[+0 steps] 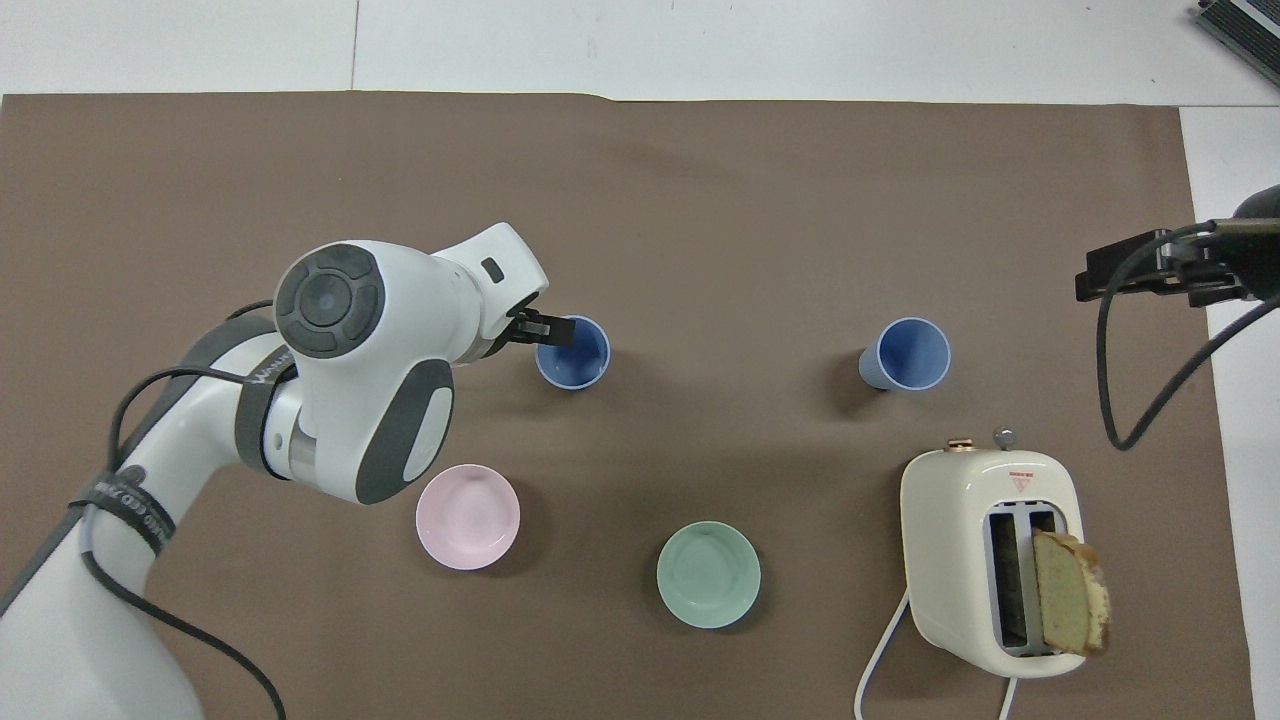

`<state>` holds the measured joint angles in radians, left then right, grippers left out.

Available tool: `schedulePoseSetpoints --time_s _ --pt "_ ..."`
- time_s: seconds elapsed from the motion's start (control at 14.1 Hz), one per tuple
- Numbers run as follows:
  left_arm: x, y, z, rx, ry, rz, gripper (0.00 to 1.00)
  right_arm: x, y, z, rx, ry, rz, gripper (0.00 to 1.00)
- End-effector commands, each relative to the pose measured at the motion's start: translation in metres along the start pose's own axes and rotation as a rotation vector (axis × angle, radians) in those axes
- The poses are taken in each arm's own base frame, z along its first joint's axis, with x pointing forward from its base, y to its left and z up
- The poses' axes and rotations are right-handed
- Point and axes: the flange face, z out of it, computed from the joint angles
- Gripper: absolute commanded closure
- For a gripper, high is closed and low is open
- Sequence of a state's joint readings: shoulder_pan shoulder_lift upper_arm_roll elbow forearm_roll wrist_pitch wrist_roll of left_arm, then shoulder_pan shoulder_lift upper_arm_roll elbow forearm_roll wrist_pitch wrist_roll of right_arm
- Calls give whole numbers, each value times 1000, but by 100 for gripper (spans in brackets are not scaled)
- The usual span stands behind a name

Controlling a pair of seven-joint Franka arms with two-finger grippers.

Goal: Stack blue cups with both arms
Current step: 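Retract the left gripper while the right gripper reaches toward the other cup, then grasp the blue cup near the toaster with the right gripper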

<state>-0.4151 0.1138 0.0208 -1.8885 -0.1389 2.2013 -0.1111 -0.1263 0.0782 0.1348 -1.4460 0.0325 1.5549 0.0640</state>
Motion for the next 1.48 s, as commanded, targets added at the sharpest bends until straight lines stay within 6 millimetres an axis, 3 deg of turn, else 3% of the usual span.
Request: schedulePoseSetpoints --time_s 0.0,0.14,0.35,0.42,0.71,0.92,1.06,1.2,1.41 --pt "-12 -48 -55 14 -13 29 0 -4 2 -1 15 19 -8 0" --pt "-8 -87 -90 32 -16 2 0 -7 2 0 8 13 -14 0" --pt "3 -126 -148 117 -26 7 0 -13 5 21 2 11 -6 0" --pt "7 -136 -165 121 -16 1 0 -13 10 36 1 -9 2 0" --pt "10 -166 -200 126 -64 -30 0 1 22 103 4 13 25 0" --pt "5 -184 -211 131 -79 -35 0 20 21 175 22 -48 36 0" --pt "0 -185 -208 127 -92 -32 0 27 18 209 28 -28 0 0" --pt "-3 -187 -210 129 -94 -34 0 26 -7 235 30 -27 -30 0" --pt "-22 -187 -203 125 -133 -40 0 15 -7 263 28 -69 -33 0"
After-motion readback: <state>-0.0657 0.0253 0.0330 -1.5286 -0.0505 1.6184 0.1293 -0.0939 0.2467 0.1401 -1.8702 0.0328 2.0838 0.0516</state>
